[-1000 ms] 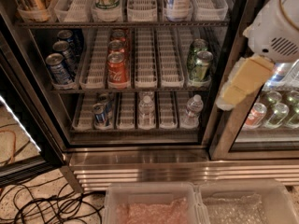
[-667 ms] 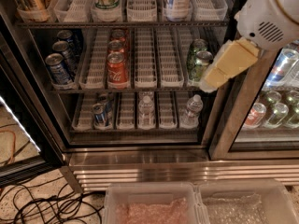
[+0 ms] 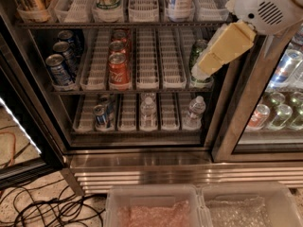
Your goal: Pick 7up can from top shelf of fridge
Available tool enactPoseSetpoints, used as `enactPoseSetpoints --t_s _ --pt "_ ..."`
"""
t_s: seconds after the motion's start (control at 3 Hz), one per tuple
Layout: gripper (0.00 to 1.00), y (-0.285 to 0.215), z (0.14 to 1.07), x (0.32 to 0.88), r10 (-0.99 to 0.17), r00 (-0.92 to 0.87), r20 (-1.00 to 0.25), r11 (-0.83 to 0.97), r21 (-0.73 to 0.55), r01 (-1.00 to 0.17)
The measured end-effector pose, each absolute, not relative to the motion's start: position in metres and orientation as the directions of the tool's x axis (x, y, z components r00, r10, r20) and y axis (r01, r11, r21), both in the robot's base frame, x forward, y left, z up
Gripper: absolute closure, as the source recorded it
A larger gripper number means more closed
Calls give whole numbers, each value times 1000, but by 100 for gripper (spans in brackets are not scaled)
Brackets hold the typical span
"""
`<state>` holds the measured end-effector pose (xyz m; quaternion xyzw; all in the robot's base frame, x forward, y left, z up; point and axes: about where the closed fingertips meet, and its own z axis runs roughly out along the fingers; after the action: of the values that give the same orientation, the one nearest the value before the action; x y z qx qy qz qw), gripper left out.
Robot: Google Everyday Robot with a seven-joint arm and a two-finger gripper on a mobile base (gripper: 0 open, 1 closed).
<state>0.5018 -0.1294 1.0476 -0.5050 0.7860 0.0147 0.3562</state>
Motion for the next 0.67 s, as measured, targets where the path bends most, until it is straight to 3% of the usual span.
enactPoseSetpoints --t_s 0.67 --pt "0 -66 1045 519 -718 -205 -666 514 -308 -801"
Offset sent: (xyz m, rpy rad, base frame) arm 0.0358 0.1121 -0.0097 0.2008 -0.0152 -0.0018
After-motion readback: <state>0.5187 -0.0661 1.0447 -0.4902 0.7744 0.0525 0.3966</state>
